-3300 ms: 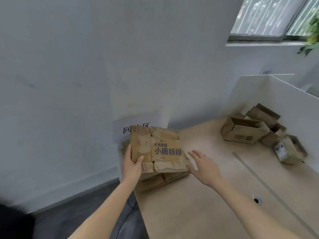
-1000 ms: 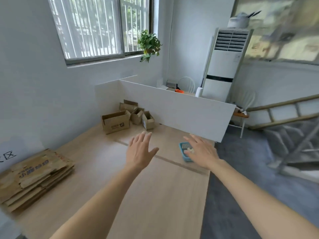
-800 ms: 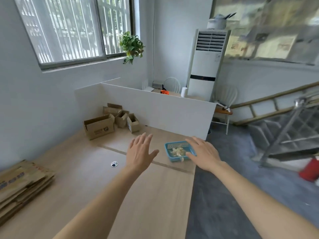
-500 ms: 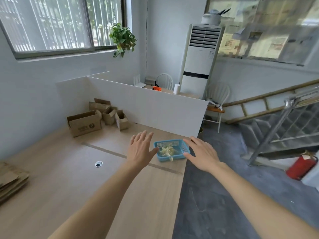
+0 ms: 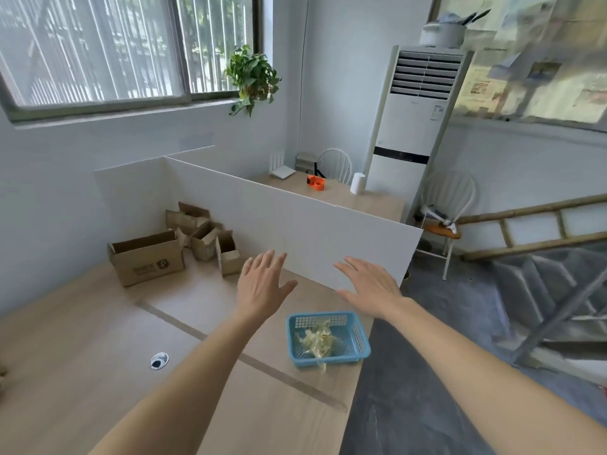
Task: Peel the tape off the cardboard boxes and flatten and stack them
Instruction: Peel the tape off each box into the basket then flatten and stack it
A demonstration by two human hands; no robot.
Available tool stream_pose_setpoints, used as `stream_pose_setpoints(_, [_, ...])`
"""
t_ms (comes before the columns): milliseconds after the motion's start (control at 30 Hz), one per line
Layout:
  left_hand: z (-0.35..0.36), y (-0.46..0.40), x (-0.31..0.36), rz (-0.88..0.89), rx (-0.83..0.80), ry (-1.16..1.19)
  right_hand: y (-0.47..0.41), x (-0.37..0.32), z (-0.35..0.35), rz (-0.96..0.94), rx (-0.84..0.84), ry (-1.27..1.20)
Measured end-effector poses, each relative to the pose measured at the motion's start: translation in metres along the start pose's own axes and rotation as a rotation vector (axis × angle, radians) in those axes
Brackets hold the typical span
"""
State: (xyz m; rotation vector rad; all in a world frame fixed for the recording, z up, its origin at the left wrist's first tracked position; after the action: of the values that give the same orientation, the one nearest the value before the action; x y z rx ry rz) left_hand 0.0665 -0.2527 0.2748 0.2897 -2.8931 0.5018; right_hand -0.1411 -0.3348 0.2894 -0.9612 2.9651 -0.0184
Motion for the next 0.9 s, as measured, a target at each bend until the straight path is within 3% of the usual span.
stream_pose_setpoints(467, [-0.002,-0.118,-0.027,-0.061,0.06,-0.075,-0.145,0.023,-0.028,-0.107,0.032,-0.014])
stream_pose_setpoints(900, [0.081,-0.167,-0.139,-0.392,0.023,-0.123,-0.335,-0.048,0.086,-0.413,-0.097,-0.099])
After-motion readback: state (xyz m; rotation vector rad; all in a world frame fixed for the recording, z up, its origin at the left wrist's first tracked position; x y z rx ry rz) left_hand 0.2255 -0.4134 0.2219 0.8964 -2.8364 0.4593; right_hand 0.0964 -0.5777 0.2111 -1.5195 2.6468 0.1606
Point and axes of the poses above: each hand's wrist, its own y-axis away from the middle knuckle, its own z-axis out of the palm, x = y × z, the point moved 7 cm from there along -y, towards the middle knuckle, and after that the axes turned 3 degrees about z, right-handed, at the moved point
